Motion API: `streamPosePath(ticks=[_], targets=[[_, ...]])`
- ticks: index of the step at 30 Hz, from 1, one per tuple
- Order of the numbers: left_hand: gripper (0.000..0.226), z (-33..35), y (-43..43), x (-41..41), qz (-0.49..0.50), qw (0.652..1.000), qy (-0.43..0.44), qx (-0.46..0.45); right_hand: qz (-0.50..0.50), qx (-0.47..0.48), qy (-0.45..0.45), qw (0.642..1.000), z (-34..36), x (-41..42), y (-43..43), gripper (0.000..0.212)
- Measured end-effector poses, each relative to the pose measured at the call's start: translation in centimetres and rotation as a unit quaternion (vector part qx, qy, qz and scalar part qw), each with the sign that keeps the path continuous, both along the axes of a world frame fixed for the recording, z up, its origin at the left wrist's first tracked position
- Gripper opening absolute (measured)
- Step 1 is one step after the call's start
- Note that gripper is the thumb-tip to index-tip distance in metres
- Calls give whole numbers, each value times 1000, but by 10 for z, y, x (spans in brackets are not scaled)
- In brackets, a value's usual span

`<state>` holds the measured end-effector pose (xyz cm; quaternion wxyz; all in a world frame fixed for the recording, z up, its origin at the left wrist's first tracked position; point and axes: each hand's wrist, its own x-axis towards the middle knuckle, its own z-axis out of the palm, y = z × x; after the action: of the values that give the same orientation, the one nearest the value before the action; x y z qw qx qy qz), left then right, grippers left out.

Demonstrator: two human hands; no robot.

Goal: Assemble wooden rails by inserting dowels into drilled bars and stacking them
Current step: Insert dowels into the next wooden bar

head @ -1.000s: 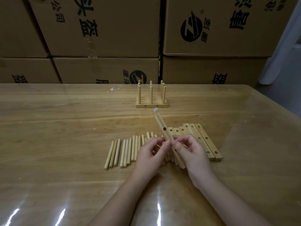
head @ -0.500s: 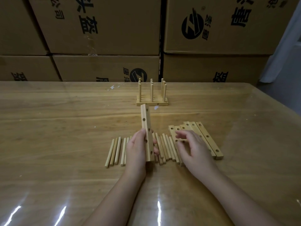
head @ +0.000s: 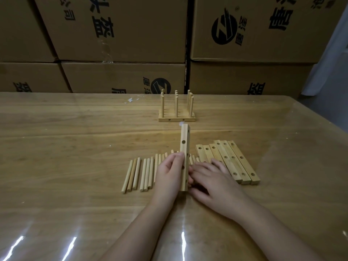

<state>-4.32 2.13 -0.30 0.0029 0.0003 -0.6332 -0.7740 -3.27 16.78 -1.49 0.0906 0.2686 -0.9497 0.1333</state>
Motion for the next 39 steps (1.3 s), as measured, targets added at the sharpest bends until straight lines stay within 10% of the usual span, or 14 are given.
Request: streamPosePath(ticks=[18, 25, 39], targets=[[33, 4, -3, 2, 22, 1000, 9, 21, -21, -205, 117, 971, 6, 1, 2, 23], [29, 5, -1, 2, 12, 1000, -11, -5, -164, -512, -22, 843, 7, -6, 10, 17], [30, 4, 1, 5, -27, 999, 16, -31, -199, -681, -82, 699, 13, -11, 18, 18]])
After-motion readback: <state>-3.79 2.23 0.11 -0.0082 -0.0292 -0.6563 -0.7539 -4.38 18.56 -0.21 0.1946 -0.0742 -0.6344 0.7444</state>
